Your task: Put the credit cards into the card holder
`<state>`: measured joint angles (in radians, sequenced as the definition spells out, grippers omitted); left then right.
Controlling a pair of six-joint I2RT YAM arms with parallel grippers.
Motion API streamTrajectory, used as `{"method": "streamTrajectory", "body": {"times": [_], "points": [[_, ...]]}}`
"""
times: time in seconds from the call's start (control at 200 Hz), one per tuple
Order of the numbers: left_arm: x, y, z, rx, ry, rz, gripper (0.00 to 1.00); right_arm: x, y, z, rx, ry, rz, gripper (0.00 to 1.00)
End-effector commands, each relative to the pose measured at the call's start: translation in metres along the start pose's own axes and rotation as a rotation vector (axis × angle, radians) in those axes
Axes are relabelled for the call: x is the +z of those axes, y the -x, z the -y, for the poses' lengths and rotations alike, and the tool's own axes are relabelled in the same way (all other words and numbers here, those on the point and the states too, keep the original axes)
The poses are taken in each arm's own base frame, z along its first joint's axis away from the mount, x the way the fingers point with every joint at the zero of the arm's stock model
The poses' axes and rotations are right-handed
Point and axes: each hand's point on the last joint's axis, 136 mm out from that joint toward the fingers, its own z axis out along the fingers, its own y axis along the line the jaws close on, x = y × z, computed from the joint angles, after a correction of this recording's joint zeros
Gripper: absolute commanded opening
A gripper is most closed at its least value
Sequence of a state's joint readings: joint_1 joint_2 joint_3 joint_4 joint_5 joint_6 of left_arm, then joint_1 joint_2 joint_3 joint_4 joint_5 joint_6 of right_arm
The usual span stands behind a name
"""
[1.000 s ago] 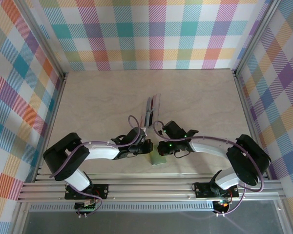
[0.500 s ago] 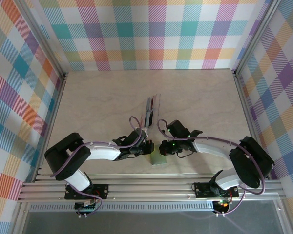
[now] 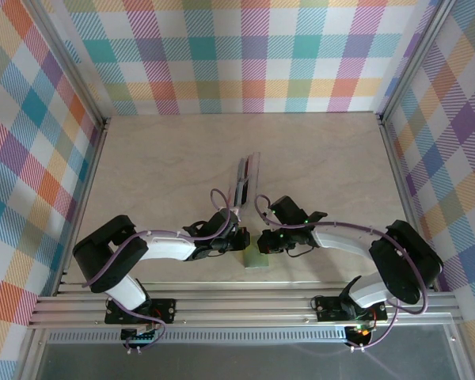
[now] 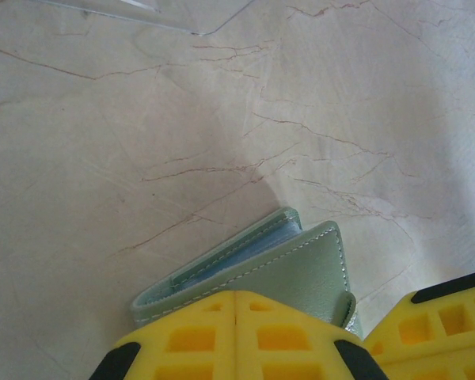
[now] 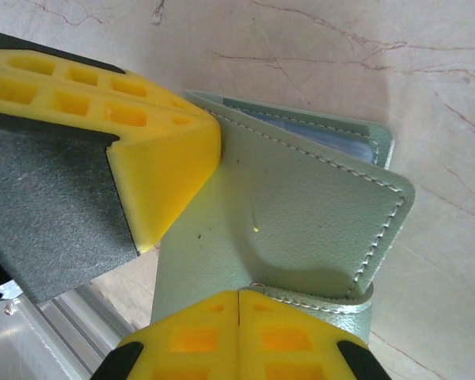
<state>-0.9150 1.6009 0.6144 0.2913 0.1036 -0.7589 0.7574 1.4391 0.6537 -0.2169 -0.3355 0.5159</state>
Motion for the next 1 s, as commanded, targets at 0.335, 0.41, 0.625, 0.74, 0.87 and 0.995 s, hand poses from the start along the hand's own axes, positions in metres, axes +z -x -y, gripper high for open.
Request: {"method": "streamTrajectory", "body": {"times": [0.335, 0.41, 0.625, 0.74, 0.87, 0.995], "points": [[0.009, -0.017, -0.006, 0.009, 0.041, -0.056, 0.00, 0.011, -0.009, 0.006, 0.002, -0.014, -0.041, 0.00], [0.009, -0.017, -0.006, 0.006, 0.043, -0.055, 0.00, 0.012, -0.008, 0.007, 0.005, -0.025, -0.035, 0.00], [0.009, -0.017, -0.007, 0.007, 0.044, -0.055, 0.00, 0.005, -0.004, 0.002, -0.007, -0.022, -0.012, 0.00], [0.009, -0.017, -0.007, 0.006, 0.047, -0.053, 0.00, -0.003, 0.001, -0.004, -0.012, -0.015, 0.010, 0.00], [0.008, -0.018, -0.008, 0.005, 0.048, -0.052, 0.00, -0.007, 0.005, -0.007, -0.015, -0.012, 0.030, 0.00], [0.008, -0.018, -0.008, 0.004, 0.047, -0.052, 0.00, -0.004, 0.008, -0.008, -0.013, -0.008, 0.025, 0.00]]}}
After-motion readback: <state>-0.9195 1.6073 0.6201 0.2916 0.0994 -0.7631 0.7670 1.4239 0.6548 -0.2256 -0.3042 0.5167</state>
